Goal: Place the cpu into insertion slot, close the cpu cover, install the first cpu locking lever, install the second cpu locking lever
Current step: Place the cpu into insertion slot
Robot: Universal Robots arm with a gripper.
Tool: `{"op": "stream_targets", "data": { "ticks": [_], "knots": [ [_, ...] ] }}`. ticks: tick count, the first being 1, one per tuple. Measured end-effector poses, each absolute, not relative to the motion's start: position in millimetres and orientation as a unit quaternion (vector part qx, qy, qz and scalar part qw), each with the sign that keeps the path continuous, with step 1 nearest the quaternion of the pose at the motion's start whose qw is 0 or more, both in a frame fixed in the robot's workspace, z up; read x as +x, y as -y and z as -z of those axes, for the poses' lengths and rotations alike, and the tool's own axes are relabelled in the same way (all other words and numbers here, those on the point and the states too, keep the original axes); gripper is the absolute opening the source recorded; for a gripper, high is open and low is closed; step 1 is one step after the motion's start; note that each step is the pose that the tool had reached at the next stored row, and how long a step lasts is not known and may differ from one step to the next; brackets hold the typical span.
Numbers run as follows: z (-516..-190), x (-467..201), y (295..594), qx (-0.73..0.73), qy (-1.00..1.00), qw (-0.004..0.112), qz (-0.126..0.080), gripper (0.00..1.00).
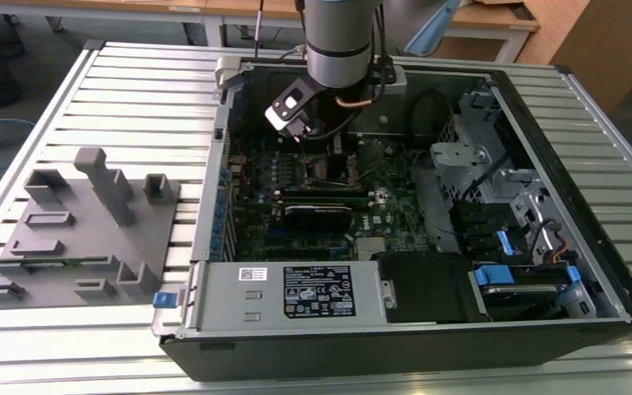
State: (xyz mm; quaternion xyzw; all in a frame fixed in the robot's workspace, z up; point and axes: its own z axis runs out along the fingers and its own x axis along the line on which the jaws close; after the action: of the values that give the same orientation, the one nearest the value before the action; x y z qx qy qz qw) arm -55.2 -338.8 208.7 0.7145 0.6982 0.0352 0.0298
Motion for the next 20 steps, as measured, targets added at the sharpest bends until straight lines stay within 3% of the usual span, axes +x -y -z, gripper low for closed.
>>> {"op": "stream_targets", "data": {
  "ticks": [3,5,6,8,9,13,20],
  "knots": [
    [-208.9,-55.2,338.8,0.714,-0.698,0.030,-0.035,0.53],
    [-209.1,-55.2,338.8,0.714,-0.698,0.030,-0.035,0.41],
    [-209.1,-55.2,338.8,0.714,-0.698,0.030,-0.035,0.41],
    [-209.3,-55.2,338.8,0.714,-0.698,0.030,-0.035,0.29],
    [-209.3,-55.2,338.8,0.714,-0.698,0.030,-0.035,0.29],
    [-209.6,-55.2,338.8,0.714,-0.698,0.030,-0.035,0.12],
    [-210.0,-55.2,338.8,0.714,-0.698,0.030,-0.035,0.11]
  ]
}}
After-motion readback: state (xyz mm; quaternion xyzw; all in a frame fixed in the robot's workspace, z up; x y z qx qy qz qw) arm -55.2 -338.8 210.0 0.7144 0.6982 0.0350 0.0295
